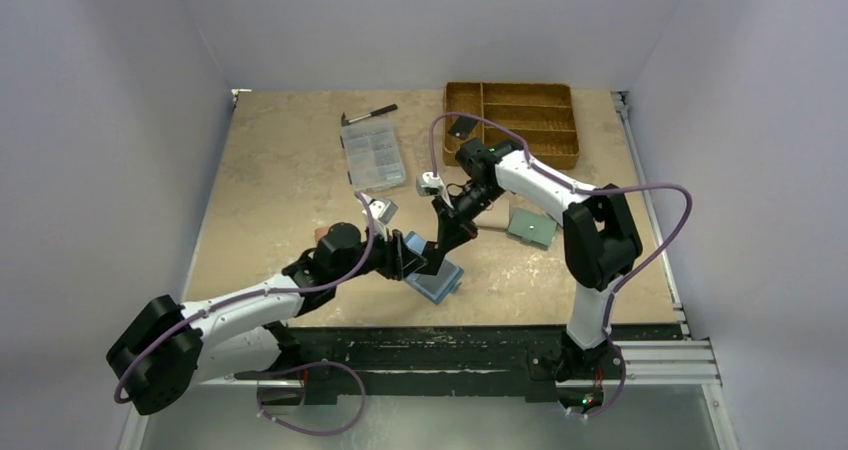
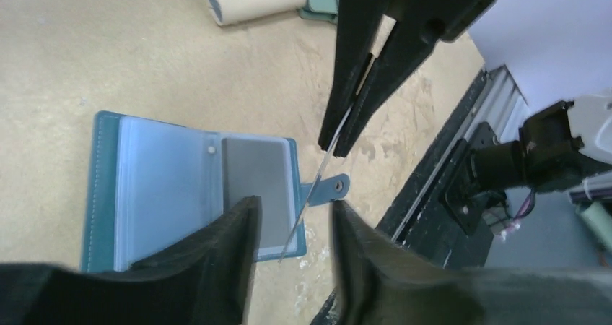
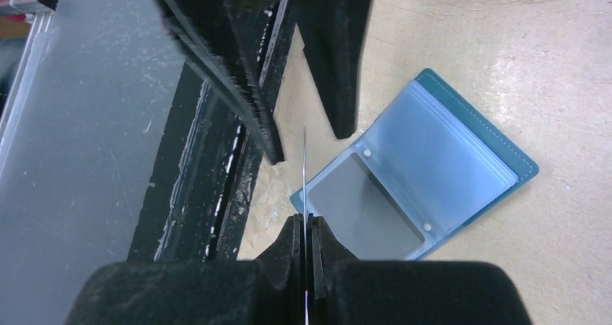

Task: Take the credit cards out of the card holder
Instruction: Place the credit card in the storage box.

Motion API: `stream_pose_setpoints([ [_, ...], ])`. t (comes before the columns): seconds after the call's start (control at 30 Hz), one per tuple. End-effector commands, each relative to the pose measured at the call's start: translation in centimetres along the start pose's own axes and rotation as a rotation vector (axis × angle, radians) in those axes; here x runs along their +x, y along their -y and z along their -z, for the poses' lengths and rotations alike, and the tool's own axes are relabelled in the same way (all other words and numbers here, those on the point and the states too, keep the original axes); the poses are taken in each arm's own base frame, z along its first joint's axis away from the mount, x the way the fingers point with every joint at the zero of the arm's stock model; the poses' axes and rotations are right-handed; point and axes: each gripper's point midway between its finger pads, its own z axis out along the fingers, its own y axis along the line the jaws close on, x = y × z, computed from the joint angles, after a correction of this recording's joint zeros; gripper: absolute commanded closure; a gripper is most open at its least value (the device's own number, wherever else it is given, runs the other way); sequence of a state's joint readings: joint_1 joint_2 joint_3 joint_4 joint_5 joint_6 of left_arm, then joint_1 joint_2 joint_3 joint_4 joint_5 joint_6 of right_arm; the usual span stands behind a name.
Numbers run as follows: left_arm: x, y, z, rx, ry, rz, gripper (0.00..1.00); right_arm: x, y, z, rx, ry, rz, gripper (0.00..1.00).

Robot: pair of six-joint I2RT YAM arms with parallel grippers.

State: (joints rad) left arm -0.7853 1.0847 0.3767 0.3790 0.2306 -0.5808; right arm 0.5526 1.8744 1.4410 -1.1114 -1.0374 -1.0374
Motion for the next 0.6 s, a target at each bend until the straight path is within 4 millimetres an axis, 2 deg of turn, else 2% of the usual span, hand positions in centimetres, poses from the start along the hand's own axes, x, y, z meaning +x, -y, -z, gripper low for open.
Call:
stream_pose_setpoints([
  [0.0,-4.2,-0.8,0.9,-0.118,0.116,0.01,0.43,-2.0,0.4,2.2,0.051,0.021,0.022,1.0],
  [0.07,-5.3,-1.3,1.7,-0.161,0.158,0.033,0.22,-2.7,1.3,4.1,0.103,0.041,0.021,1.0],
  [0.1,-6.0,-1.4,2.1,-0.169,0.179,0.038,0.15,-3.1,1.9,5.2,0.138,0.054,0.019,1.0],
  [0.17,-7.4,-1.2,2.6,-0.155,0.203,0.035,0.08,-4.0,3.5,8.0,0.231,0.08,0.004,1.0],
  [0.3,-9.5,-1.1,2.1,-0.126,0.165,0.025,0.07,-5.7,8.0,14.7,0.472,0.142,-0.048,1.0],
  [0.4,-10.5,-2.3,1.0,-0.145,0.091,0.022,0.08,-7.8,12.0,20.0,0.699,0.217,-0.061,1.0],
  [0.47,-11.3,-3.6,0.4,-0.173,0.057,0.016,0.09,-8.6,14.1,22.7,0.83,0.227,-0.065,1.0],
  [0.57,-11.3,-5.5,0.2,-0.228,-0.007,-0.011,0.1,-8.7,17.2,25.1,0.955,0.197,-0.086,1.0],
])
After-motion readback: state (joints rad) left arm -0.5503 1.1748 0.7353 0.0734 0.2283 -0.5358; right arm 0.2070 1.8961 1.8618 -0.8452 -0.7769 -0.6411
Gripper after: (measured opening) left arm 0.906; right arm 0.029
